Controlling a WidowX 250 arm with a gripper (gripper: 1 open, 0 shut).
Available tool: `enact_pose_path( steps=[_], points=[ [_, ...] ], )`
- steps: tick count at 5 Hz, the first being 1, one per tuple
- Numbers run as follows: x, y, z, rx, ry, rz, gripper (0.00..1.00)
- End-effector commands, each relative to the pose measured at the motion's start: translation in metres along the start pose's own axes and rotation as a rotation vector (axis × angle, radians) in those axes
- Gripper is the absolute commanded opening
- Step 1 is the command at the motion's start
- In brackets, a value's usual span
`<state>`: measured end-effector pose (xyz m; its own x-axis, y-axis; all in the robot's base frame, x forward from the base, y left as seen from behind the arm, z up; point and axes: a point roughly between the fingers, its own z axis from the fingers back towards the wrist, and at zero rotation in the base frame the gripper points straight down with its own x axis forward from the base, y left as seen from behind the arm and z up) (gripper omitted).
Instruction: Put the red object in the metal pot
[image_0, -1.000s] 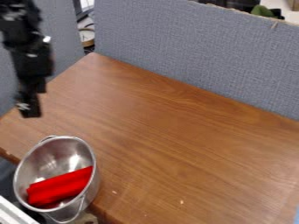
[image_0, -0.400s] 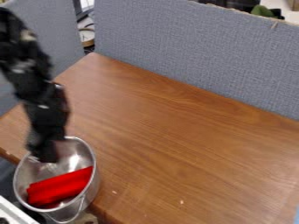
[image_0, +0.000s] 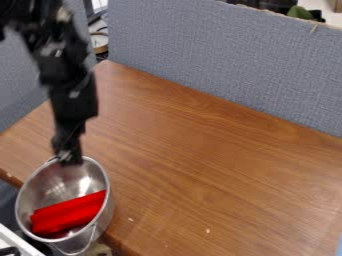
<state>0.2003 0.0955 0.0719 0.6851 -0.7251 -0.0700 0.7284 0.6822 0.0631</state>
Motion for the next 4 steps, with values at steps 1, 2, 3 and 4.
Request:
enact_pose_path(
  steps=[1, 2, 3, 4],
  points=[
    [-0.006, -0.016, 0.029, 0.039, 0.02, 0.185, 1.0],
    [-0.01, -0.029, 0.034, 0.019, 0.012, 0.379, 1.0],
    [-0.018, -0.02, 0.044, -0.013, -0.014, 0.47, 1.0],
    [-0.027, -0.009, 0.064, -0.025, -0.017, 0.514, 1.0]
  ],
)
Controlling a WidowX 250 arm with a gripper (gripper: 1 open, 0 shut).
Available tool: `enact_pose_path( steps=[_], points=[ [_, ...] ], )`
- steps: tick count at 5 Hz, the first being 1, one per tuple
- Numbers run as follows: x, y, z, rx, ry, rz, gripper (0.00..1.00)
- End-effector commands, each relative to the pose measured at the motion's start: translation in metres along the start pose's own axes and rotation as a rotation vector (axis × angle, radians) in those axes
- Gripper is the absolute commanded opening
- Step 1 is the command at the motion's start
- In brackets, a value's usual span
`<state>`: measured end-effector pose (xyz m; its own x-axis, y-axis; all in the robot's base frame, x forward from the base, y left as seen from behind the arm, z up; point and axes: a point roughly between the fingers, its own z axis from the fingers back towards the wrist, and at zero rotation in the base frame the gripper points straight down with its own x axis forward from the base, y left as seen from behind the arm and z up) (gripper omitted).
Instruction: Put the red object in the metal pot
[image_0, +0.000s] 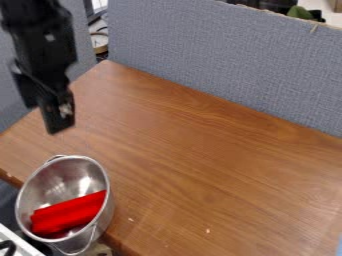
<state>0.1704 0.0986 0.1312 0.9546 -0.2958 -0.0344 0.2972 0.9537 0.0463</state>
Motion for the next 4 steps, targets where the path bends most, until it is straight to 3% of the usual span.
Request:
enact_pose_path(
  steps=[1, 2, 3, 4],
  points=[
    [0.011, -0.017, 0.007, -0.004, -0.023, -0.106, 1.0],
    [0.011, -0.026, 0.012, -0.015, -0.028, -0.18, 0.0],
    [0.014, -0.037, 0.012, -0.04, -0.032, -0.263, 1.0],
    [0.01, -0.025, 0.011, -0.059, -0.022, -0.514, 1.0]
  ],
)
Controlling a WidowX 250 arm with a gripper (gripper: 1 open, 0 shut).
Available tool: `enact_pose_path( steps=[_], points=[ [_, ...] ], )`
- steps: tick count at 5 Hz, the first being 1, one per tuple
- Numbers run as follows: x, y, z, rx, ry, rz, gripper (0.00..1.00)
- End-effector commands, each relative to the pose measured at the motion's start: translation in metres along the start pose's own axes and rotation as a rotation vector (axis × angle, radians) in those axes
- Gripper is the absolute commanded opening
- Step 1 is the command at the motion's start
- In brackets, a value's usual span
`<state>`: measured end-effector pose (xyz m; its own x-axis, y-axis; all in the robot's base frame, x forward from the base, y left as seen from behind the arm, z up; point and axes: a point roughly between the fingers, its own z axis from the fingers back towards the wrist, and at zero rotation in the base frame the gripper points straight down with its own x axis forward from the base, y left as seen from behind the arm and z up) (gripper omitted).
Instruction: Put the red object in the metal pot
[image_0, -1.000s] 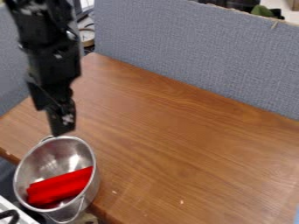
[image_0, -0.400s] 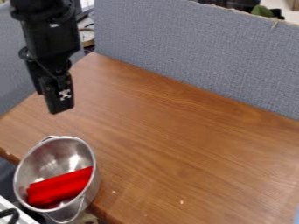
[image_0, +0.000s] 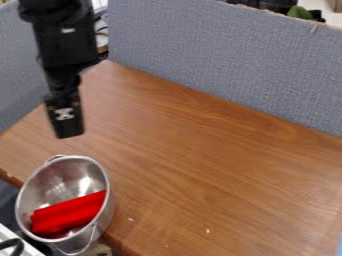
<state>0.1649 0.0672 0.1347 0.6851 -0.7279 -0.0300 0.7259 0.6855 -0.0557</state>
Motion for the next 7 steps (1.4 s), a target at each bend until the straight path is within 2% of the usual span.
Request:
enact_pose_path(
  steps=[1, 2, 3, 4, 5, 6, 7],
  points=[
    [0.0, 0.017, 0.01, 0.006, -0.003, -0.25, 1.0],
    [-0.007, 0.025, -0.023, 0.004, -0.02, -0.3, 1.0],
    [-0.014, 0.03, -0.066, 0.012, -0.019, -0.33, 1.0],
    [-0.021, 0.043, -0.06, 0.031, 0.01, -0.329, 1.0],
    [-0.025, 0.052, -0.056, 0.041, 0.038, -0.363, 1.0],
    [-0.049, 0.082, -0.068, 0.04, 0.026, -0.271, 1.0],
    [-0.076, 0.106, -0.076, 0.058, -0.004, -0.232, 1.0]
  ],
)
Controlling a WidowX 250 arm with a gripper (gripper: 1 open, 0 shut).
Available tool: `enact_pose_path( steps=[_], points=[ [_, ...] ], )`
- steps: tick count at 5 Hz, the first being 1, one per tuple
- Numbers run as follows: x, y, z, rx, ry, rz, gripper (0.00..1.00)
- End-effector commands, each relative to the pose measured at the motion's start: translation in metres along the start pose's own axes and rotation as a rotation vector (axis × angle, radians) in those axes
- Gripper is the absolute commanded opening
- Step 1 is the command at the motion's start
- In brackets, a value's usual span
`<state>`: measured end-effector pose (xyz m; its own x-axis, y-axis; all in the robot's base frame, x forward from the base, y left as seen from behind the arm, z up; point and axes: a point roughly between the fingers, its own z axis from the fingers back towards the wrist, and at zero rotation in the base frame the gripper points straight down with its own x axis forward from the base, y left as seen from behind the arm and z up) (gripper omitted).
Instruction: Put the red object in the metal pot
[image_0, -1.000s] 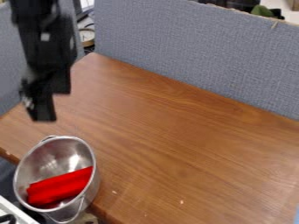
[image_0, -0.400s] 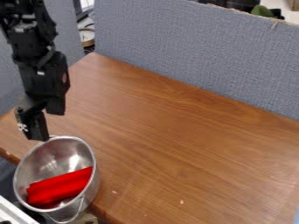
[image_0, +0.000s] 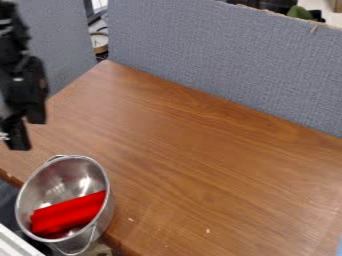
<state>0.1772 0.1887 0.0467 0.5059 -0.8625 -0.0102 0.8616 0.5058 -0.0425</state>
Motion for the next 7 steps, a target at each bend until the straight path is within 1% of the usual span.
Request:
enact_pose_path(
  steps=[1, 3, 4, 5, 6, 7],
  points=[
    [-0.017, 0.018, -0.003, 0.049, -0.011, -0.021, 1.0],
    [-0.021, 0.035, -0.015, 0.024, -0.058, 0.274, 1.0],
    [-0.009, 0.015, -0.02, 0.008, -0.075, 0.251, 1.0],
    [0.009, -0.007, 0.003, 0.008, -0.042, 0.245, 1.0],
    [0.026, 0.008, -0.029, -0.012, -0.073, 0.124, 0.0],
    [0.035, 0.033, -0.039, -0.018, -0.05, 0.056, 1.0]
  ],
)
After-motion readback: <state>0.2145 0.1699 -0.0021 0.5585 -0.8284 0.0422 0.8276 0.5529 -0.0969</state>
